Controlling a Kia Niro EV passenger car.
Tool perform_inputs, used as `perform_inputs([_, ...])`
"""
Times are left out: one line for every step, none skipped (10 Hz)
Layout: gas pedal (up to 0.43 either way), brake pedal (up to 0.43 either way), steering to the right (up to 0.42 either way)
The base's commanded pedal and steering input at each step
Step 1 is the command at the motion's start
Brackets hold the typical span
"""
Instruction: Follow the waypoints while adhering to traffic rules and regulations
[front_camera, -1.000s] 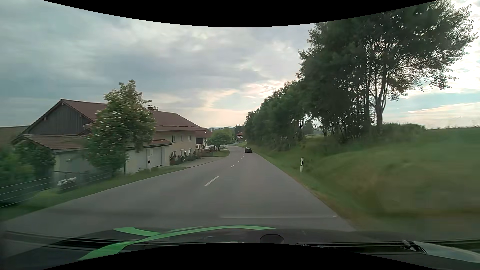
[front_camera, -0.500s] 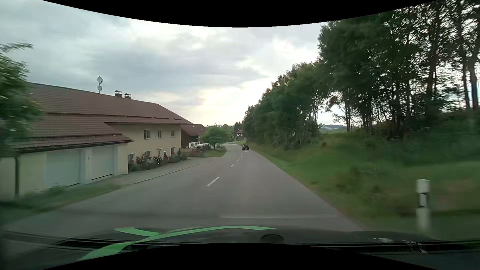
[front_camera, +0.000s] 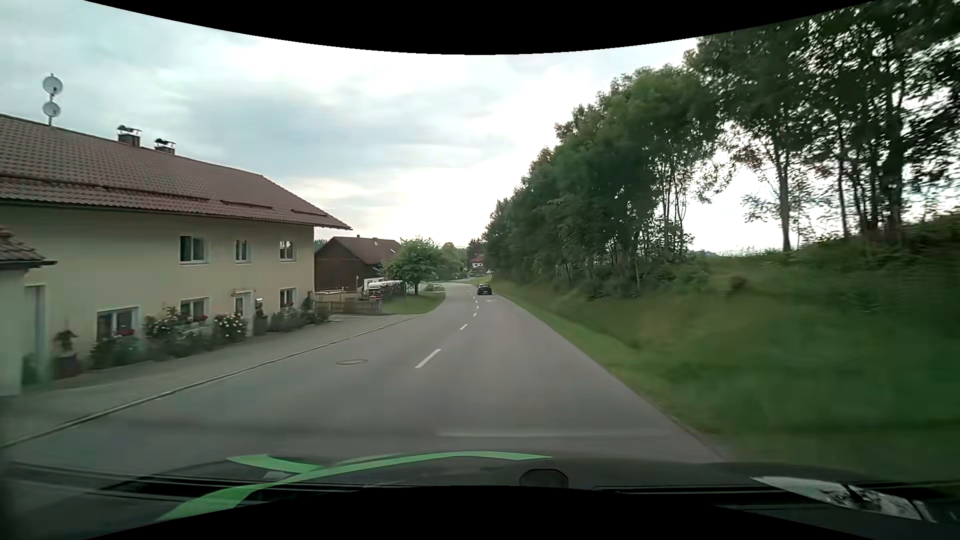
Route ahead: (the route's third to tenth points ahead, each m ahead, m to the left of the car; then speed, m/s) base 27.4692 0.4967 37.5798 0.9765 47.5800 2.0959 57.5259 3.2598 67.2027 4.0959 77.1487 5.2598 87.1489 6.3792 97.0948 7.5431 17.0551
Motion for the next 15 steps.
perform_inputs([0.000, 0.165, -0.001])
perform_inputs([0.000, 0.159, -0.002])
perform_inputs([0.000, 0.159, -0.003])
perform_inputs([0.000, 0.189, -0.004])
perform_inputs([0.000, 0.201, -0.004])
perform_inputs([0.000, 0.207, -0.004])
perform_inputs([0.000, 0.207, -0.004])
perform_inputs([0.000, 0.207, -0.004])
perform_inputs([0.000, 0.189, -0.004])
perform_inputs([0.000, 0.183, -0.005])
perform_inputs([0.000, 0.165, -0.007])
perform_inputs([0.000, 0.122, -0.009])
perform_inputs([0.000, 0.049, -0.009])
perform_inputs([0.000, 0.000, -0.009])
perform_inputs([0.000, 0.000, -0.009])
